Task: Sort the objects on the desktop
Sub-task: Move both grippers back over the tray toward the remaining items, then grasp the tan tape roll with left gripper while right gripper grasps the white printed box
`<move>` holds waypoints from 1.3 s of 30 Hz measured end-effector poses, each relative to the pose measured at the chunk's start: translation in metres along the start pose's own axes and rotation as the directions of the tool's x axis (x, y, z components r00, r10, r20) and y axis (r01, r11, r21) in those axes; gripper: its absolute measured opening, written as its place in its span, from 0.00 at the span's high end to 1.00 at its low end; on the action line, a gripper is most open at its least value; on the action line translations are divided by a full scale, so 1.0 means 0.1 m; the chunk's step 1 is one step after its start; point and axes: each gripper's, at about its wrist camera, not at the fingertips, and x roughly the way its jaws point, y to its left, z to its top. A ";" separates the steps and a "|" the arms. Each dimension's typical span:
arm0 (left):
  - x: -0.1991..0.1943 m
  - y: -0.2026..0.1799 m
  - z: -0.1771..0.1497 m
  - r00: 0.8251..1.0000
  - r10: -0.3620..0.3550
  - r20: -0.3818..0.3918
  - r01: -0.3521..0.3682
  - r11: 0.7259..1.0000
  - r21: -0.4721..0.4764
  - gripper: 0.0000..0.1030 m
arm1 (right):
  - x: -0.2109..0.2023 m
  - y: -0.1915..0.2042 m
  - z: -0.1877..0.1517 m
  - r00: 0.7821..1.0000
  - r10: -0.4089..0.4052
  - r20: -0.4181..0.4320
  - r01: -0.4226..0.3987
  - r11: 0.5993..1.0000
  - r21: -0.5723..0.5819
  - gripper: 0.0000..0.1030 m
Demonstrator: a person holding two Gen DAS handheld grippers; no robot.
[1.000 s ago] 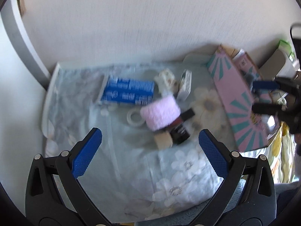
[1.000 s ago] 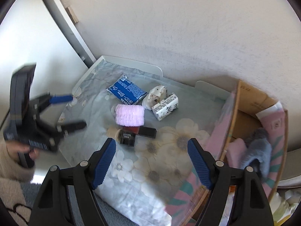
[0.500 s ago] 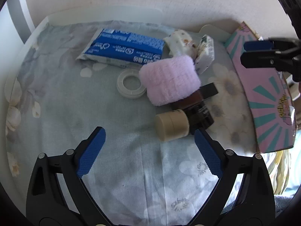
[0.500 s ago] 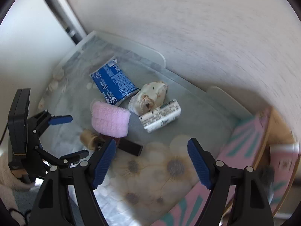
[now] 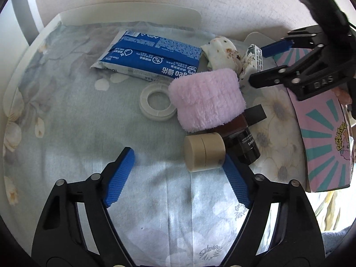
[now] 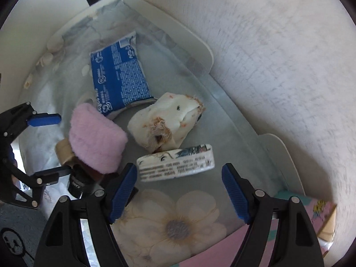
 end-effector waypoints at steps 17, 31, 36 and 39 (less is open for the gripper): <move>-0.08 -0.02 -0.01 0.998 -0.063 0.021 0.063 0.998 -0.017 0.76 | -0.17 -0.08 -0.10 0.997 0.020 0.069 -0.026 0.996 0.084 0.45; -0.44 -0.03 0.09 0.997 -0.050 0.059 0.049 0.999 0.021 0.76 | -0.80 0.04 -0.36 0.985 -0.003 0.171 -0.020 0.991 0.132 0.45; -0.67 -0.14 0.27 0.997 -0.032 0.073 0.025 0.996 0.091 0.76 | -1.14 0.03 -0.60 0.980 0.002 0.198 -0.028 0.991 0.129 0.45; -0.76 -0.25 0.45 0.996 -0.043 0.080 0.033 0.992 0.125 0.76 | -1.32 0.01 -0.75 0.977 -0.001 0.214 -0.031 0.989 0.145 0.45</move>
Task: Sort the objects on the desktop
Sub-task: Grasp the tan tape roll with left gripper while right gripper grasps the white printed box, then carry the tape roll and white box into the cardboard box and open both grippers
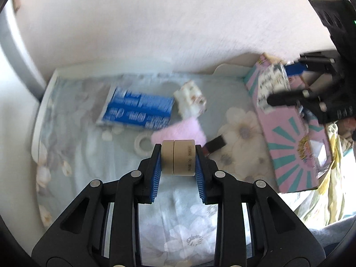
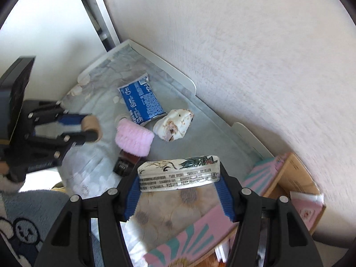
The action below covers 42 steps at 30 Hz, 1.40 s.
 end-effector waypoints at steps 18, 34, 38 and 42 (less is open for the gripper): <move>0.01 -1.44 0.85 0.993 -0.118 -0.009 0.116 0.961 0.250 0.76 | -0.86 -0.54 -1.12 0.995 -0.036 0.097 0.019 0.985 0.171 0.45; 0.55 -2.58 1.04 0.985 -0.151 -0.083 0.170 0.937 0.305 0.76 | -0.67 -0.81 -1.78 0.995 0.027 0.094 -0.048 0.972 0.230 0.45; 0.68 -2.64 1.08 0.987 -0.132 -0.088 0.152 0.944 0.293 0.76 | -0.58 -0.89 -1.76 0.994 0.041 0.104 -0.065 0.968 0.244 0.45; 0.74 -2.65 1.13 0.987 -0.133 -0.088 0.152 0.952 0.267 0.75 | -0.49 -0.93 -1.73 0.995 0.038 0.094 -0.061 0.965 0.256 0.43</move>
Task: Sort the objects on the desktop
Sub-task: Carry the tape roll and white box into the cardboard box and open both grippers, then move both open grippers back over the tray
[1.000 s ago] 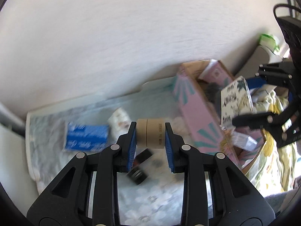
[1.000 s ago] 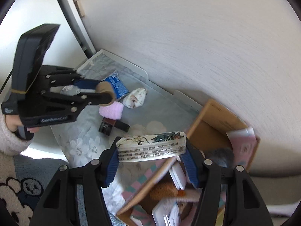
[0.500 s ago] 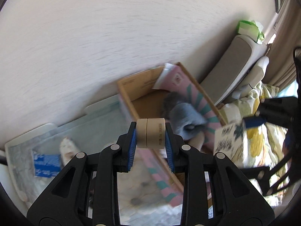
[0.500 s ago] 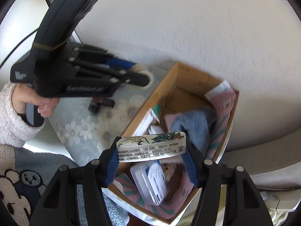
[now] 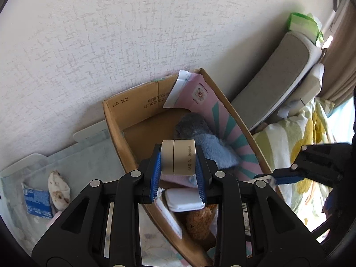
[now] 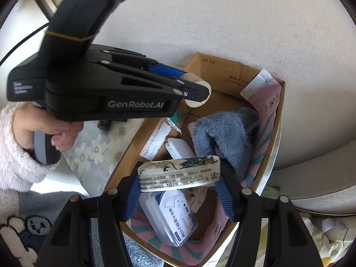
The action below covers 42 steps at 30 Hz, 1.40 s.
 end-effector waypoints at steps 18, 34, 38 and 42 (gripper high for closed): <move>-0.67 0.67 -0.09 0.989 0.110 0.099 -0.094 0.984 -0.151 0.00 | -0.28 0.01 0.08 0.995 -0.038 0.088 0.035 0.999 0.031 0.21; -1.52 1.66 -0.74 0.955 0.263 0.135 -0.229 0.946 -0.229 0.00 | -0.14 0.87 0.43 0.991 -0.087 0.107 0.100 0.986 -0.133 0.21; -1.64 1.87 -0.94 0.948 0.289 0.134 -0.249 0.935 -0.252 0.00 | -0.04 1.06 0.55 0.993 -0.041 0.107 0.056 0.987 -0.148 0.21; -1.70 2.01 -1.13 0.947 0.294 0.126 -0.251 0.927 -0.277 0.00 | 0.08 1.26 0.63 0.993 -0.045 0.105 0.062 0.984 -0.165 0.21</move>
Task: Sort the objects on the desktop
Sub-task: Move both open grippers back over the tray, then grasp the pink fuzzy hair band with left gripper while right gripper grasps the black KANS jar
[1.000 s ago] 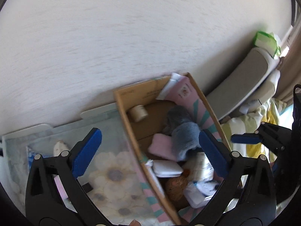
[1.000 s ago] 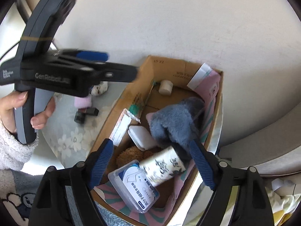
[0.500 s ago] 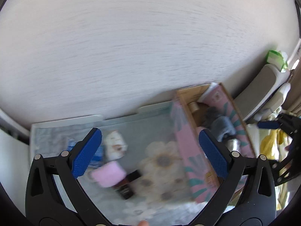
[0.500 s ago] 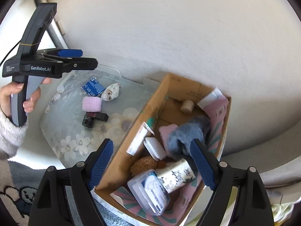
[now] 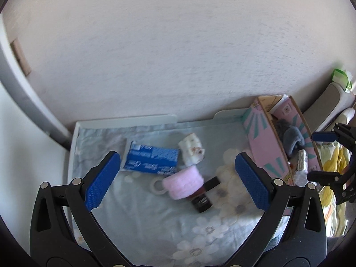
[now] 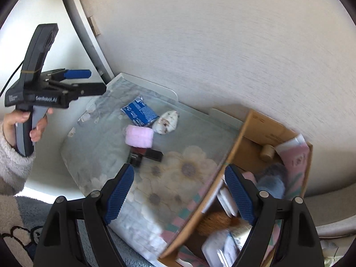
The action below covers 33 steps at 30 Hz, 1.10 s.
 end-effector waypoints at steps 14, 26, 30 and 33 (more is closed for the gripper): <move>0.73 0.28 -0.56 0.991 -0.098 -0.096 0.078 0.979 -0.190 0.03 | 1.00 0.70 -0.37 1.000 0.006 -0.016 -0.004 0.991 0.136 0.21; 1.45 0.11 -0.78 0.990 -0.038 -0.138 0.003 0.970 -0.244 0.13 | 1.64 0.86 -0.58 0.993 -0.076 0.088 0.061 0.985 0.161 0.29; 1.52 0.10 -0.83 0.988 -0.038 -0.147 -0.003 0.965 -0.263 0.22 | 1.74 0.89 -0.53 0.992 -0.087 0.094 0.074 0.989 0.130 0.40; 1.54 0.08 -0.83 0.989 -0.035 -0.144 -0.001 0.969 -0.246 0.34 | 1.76 0.92 -0.50 0.991 -0.081 0.106 0.069 0.991 0.111 0.52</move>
